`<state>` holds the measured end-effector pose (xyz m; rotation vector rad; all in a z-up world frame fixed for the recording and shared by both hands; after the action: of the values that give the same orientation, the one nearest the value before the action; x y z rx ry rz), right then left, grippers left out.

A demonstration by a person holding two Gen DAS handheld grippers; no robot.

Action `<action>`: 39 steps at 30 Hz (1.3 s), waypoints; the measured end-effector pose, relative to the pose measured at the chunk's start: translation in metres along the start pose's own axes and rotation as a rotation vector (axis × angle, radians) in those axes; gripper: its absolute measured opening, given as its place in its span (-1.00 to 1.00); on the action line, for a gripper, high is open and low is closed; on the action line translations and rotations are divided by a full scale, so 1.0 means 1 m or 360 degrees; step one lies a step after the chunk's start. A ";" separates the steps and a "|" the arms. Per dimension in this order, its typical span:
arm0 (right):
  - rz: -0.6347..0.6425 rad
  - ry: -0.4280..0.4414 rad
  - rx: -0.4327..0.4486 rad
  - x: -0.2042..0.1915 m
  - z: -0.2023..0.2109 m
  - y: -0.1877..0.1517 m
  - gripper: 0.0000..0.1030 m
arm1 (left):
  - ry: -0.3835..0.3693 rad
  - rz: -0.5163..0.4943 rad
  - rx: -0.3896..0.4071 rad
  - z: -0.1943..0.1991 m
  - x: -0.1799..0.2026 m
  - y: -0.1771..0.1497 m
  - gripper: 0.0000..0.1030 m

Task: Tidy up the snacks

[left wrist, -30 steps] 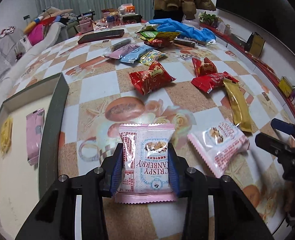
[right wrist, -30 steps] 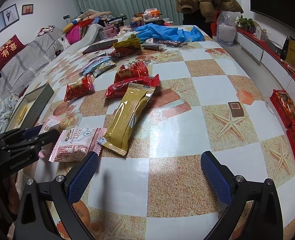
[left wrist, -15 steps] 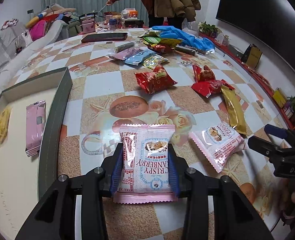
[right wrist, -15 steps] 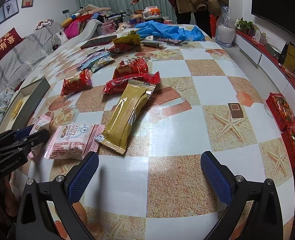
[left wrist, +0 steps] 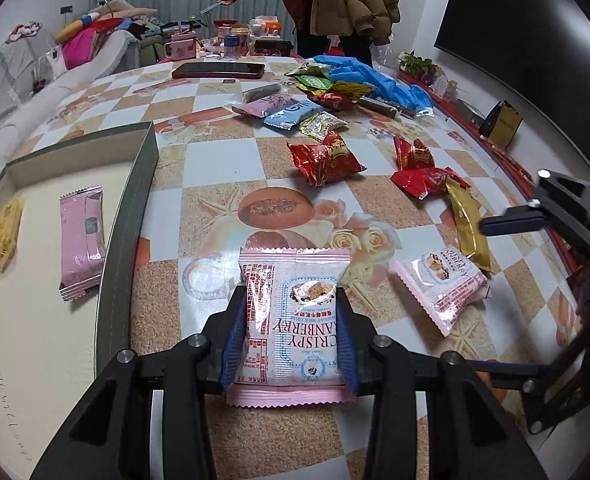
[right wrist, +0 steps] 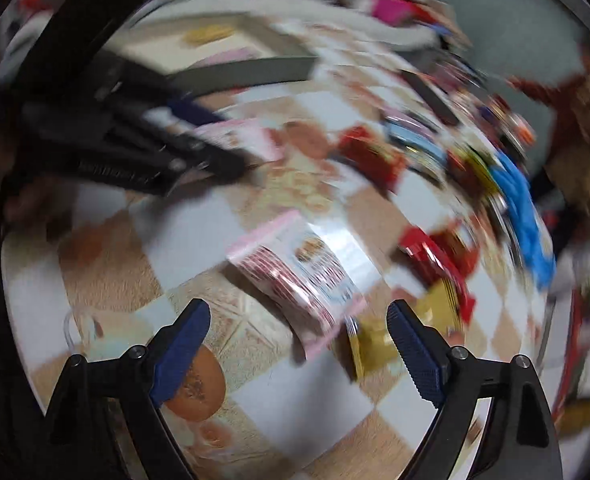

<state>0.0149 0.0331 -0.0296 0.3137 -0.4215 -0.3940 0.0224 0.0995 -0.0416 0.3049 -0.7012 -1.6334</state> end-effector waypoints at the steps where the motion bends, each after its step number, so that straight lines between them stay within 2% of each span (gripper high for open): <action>1: 0.0023 0.0044 -0.0029 0.002 -0.005 0.001 0.77 | 0.0009 -0.0007 -0.0001 0.000 -0.001 0.000 -0.15; 2: 0.0015 0.0085 -0.0040 0.007 -0.010 0.004 0.77 | 0.0020 -0.0015 -0.0002 0.000 -0.001 0.000 -0.15; 4: -0.0081 0.0180 -0.0039 0.021 -0.018 0.008 0.53 | 0.0031 -0.0023 -0.0003 0.000 -0.002 0.000 -0.15; 7: -0.0283 0.0347 -0.0088 0.031 -0.037 0.013 0.52 | 0.0032 -0.0024 -0.0003 0.000 0.000 0.000 -0.15; 8: -0.0340 0.0353 -0.0078 0.034 -0.039 0.014 0.50 | 0.0035 -0.0026 -0.0003 -0.001 0.001 0.000 -0.15; 9: -0.0394 0.0325 -0.0065 0.038 -0.039 0.014 0.33 | 0.0036 -0.0026 -0.0003 -0.001 0.001 0.000 -0.15; 10: -0.0480 0.0281 -0.0056 0.044 -0.039 0.012 0.02 | 0.0035 -0.0025 -0.0002 -0.001 0.001 0.000 -0.15; 11: -0.0580 0.0232 -0.0046 0.049 -0.037 0.008 -0.15 | 0.0033 -0.0023 -0.0002 -0.001 0.000 0.000 -0.14; 13: -0.0822 0.0201 -0.0008 0.051 -0.033 -0.005 -0.17 | 0.0034 -0.0023 -0.0002 -0.001 0.001 0.000 -0.14; 16: -0.1067 0.0020 0.0015 0.044 -0.023 -0.013 -0.18 | 0.0056 -0.0039 -0.0006 -0.001 0.002 0.000 -0.14; 19: -0.1257 -0.0106 0.0014 0.039 -0.019 -0.014 -0.18 | 0.0083 -0.0057 -0.0012 -0.003 0.004 0.001 -0.14; 23: -0.1394 -0.0230 0.0041 0.038 -0.016 -0.014 -0.18 | 0.0087 -0.0059 -0.0013 -0.004 0.005 0.002 -0.14; 29: -0.1425 -0.0280 0.0045 0.038 -0.016 -0.014 -0.18 | 0.0150 -0.0102 -0.0024 -0.007 0.009 0.002 -0.14; 39: -0.1442 -0.0306 0.0030 0.037 -0.017 -0.014 -0.18 | 0.0161 -0.0091 -0.0021 -0.007 0.009 0.002 -0.14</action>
<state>0.0492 0.0081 -0.0369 0.4797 -0.4543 -1.3135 0.0265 0.0889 -0.0445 0.3986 -0.6097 -1.6637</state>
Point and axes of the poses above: each gripper's, at about its wrist camera, not at the fingertips, and z roughly against the way its jaws point, x to its right, y to its top, the point moved 7 cm from there along -z, roughly the way its jaws point, and after that the axes turned 4 degrees about -y, right-handed, at the moved point
